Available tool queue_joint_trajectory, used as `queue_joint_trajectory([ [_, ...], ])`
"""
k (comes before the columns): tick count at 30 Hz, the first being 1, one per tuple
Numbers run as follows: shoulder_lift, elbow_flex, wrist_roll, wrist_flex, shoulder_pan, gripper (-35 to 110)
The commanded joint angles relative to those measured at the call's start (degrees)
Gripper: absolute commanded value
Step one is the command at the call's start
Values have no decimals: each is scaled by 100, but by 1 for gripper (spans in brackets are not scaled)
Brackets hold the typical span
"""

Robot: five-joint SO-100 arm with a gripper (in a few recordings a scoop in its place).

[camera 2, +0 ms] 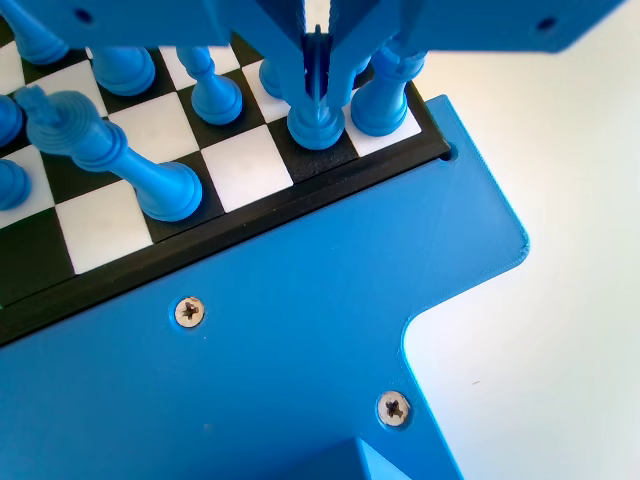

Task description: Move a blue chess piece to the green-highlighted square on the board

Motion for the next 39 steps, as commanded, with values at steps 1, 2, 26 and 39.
queue_joint_trajectory([
  [1, 53, 44, -79, -44, 62, 1],
  [2, 53, 44, -70, -44, 53, 1],
  [26, 220, -1072, 272, 1652, -501, 1],
  [39, 642, -1644, 396, 2637, -712, 1],
])
